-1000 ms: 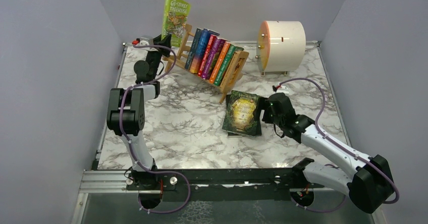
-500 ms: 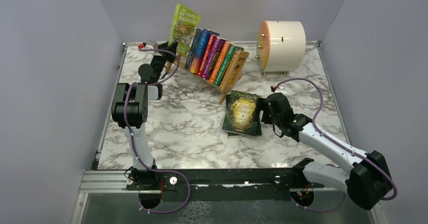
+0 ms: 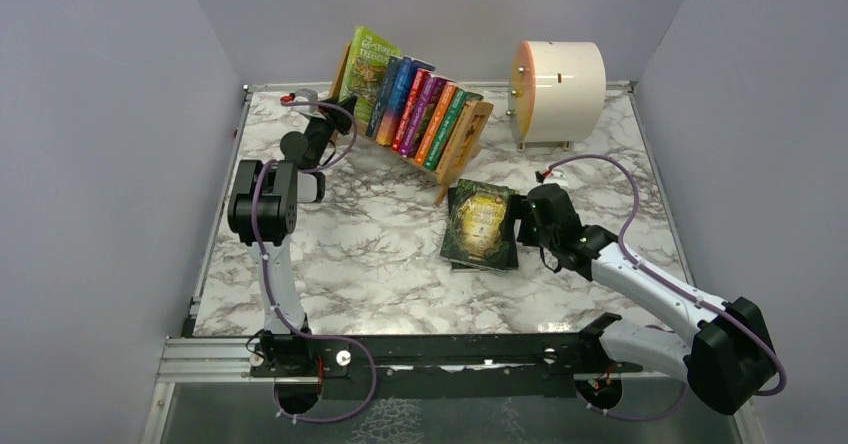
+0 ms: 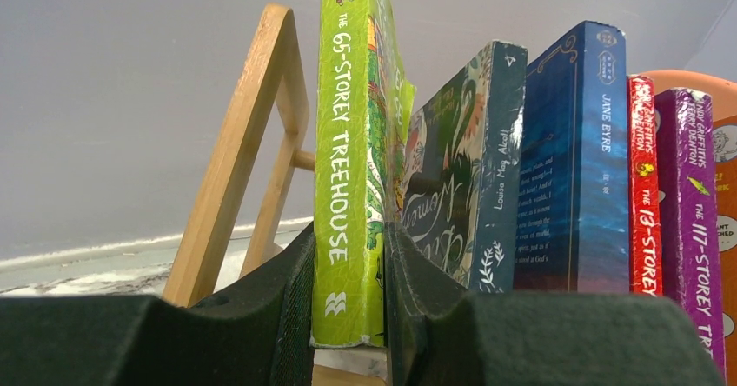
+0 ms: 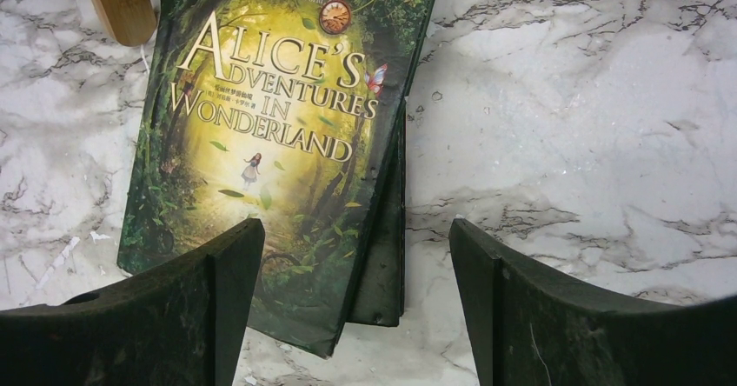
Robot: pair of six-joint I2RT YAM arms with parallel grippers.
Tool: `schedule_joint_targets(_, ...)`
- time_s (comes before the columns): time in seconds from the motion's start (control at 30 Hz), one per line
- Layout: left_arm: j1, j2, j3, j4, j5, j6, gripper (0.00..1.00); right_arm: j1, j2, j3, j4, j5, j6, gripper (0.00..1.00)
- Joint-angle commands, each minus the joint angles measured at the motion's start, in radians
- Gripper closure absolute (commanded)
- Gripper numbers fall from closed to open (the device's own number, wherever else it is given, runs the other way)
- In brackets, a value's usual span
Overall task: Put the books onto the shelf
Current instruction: Place the book on the shelf.
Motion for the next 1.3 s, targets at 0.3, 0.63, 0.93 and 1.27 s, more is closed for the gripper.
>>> schedule_joint_targets(0.3,-0.002,0.047,0.041,0.293,0.013,-0.037,1.0,0.0,0.001,0.027,0.014,-0.008,0.01,0.23)
schedule_joint_targets(0.63,-0.003,0.07,0.066,0.293,0.019,-0.039,1.0,0.0,0.005,0.028,0.011,-0.008,0.012,0.23)
schedule_joint_targets(0.93,-0.009,0.105,0.096,0.293,0.025,-0.048,1.0,-0.001,0.006,0.031,0.009,-0.005,0.012,0.23)
schedule_joint_targets(1.27,-0.015,0.128,0.106,0.291,0.04,-0.059,1.0,0.0,0.015,0.03,0.011,-0.005,0.014,0.23)
